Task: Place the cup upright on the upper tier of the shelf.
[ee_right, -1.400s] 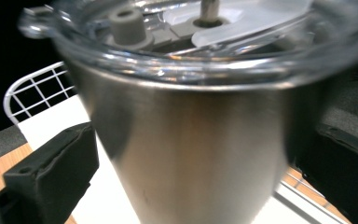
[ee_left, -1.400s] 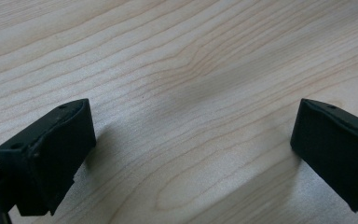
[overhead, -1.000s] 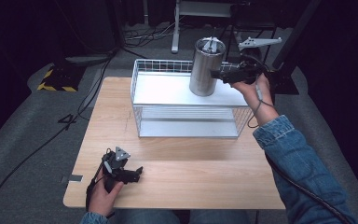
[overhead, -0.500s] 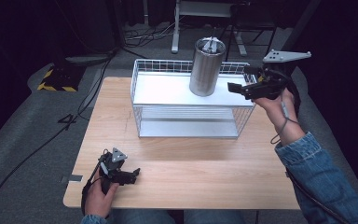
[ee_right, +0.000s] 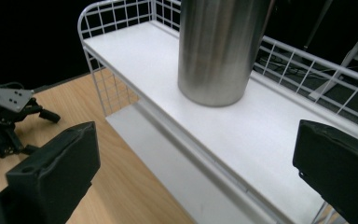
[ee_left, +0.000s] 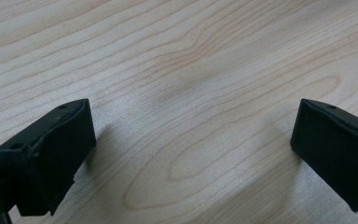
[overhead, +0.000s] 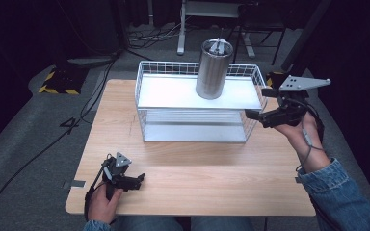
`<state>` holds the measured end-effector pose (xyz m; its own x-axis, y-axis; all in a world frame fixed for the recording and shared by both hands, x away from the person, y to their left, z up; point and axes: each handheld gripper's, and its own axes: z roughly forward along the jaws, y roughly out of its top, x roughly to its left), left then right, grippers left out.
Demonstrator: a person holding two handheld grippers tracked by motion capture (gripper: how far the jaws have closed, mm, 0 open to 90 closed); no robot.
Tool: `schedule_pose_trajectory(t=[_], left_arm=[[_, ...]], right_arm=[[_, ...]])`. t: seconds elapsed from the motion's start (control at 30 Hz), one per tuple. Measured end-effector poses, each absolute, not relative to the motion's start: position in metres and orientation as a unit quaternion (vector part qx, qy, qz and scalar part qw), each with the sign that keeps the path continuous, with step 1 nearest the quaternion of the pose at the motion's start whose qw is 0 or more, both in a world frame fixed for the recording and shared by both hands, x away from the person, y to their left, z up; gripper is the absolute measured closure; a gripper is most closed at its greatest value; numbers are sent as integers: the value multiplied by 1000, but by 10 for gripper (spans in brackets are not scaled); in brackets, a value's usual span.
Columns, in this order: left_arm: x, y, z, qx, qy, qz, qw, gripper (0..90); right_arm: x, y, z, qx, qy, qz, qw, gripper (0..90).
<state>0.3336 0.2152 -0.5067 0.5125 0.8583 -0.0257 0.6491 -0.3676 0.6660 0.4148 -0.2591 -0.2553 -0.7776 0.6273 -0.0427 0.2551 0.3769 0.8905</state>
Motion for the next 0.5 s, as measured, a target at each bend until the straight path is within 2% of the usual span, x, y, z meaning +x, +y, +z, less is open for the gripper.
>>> schedule_pose_trajectory(t=[0.5], left_arm=[[334,215,-507,810,466,166,316,3]], right_arm=[[382,-265,-317,284,828,461,146,66]])
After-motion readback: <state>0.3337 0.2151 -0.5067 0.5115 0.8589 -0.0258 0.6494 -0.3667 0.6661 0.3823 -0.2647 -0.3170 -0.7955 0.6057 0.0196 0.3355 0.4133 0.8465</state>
